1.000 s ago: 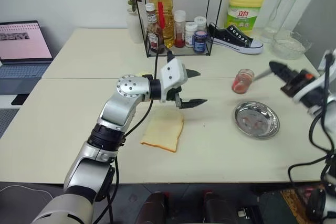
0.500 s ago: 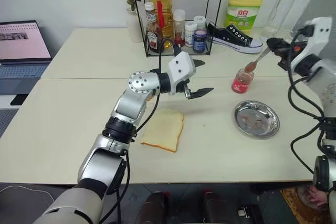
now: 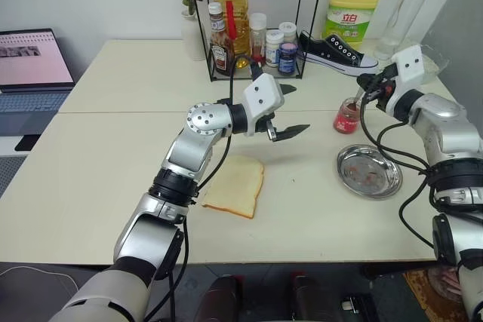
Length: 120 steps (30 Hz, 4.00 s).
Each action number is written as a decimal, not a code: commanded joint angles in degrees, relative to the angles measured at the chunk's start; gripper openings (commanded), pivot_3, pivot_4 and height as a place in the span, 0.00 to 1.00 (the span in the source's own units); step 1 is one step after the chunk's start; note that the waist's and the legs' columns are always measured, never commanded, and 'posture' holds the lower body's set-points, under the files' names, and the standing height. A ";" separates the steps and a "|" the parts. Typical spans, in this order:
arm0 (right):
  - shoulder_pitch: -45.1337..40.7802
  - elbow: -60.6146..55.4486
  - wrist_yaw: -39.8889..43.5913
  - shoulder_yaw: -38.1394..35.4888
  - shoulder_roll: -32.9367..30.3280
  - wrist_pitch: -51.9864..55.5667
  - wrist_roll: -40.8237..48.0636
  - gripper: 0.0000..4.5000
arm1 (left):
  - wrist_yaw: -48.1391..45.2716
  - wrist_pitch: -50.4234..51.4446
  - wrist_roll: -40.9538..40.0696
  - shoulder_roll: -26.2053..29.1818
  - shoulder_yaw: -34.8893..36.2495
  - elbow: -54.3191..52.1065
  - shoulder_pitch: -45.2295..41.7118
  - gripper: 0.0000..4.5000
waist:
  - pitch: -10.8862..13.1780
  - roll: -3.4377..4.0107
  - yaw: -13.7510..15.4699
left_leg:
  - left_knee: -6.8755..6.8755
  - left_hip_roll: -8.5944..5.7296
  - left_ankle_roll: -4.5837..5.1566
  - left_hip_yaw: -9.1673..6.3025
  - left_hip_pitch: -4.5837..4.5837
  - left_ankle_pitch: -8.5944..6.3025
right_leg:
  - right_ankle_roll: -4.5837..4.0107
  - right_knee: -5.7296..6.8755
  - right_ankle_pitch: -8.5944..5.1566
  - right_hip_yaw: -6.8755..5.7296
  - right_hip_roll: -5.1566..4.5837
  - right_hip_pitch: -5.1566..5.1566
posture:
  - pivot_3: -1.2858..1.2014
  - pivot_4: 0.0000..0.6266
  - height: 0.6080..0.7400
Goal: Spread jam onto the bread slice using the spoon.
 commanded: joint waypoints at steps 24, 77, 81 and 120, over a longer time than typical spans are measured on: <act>-7.22 0.36 -10.60 -23.62 4.87 23.85 14.69 0.01 | -0.33 0.83 -0.94 0.88 1.47 -3.95 -1.12 1.00 | 0.00 0.01 0.00 | 0.00 0.01 0.00 0.01 0.00 0.00 | -0.01 0.04 0.01 0.02 -0.10 0.00 | 0.52 0.24 1.00; 17.14 -54.25 -23.68 0.24 26.48 47.91 42.68 0.01 | 2.27 11.43 -19.79 15.75 34.98 -56.64 79.69 1.00 | -0.31 -0.12 0.20 | -0.69 0.22 0.02 -0.01 0.42 0.06 | -0.30 -0.10 0.06 0.12 -0.21 -0.14 | 0.52 0.24 1.00; 19.15 -55.71 -19.73 6.01 25.01 43.08 35.93 0.01 | 4.47 11.28 -19.71 15.07 33.50 -57.10 79.45 1.00 | -0.31 -0.12 0.11 | -0.72 0.21 0.01 0.00 0.42 0.06 | -0.30 -0.09 0.06 0.10 -0.20 -0.06 | 0.52 0.24 1.00; 20.19 -45.71 -25.00 -10.80 39.53 54.18 38.18 0.01 | 6.42 11.24 -19.58 19.90 28.32 -52.55 70.34 1.00 | -0.32 -0.15 0.00 | -0.78 0.21 0.00 -0.04 0.42 0.06 | -0.30 -0.08 0.06 0.10 -0.17 0.00 | 0.52 0.24 1.00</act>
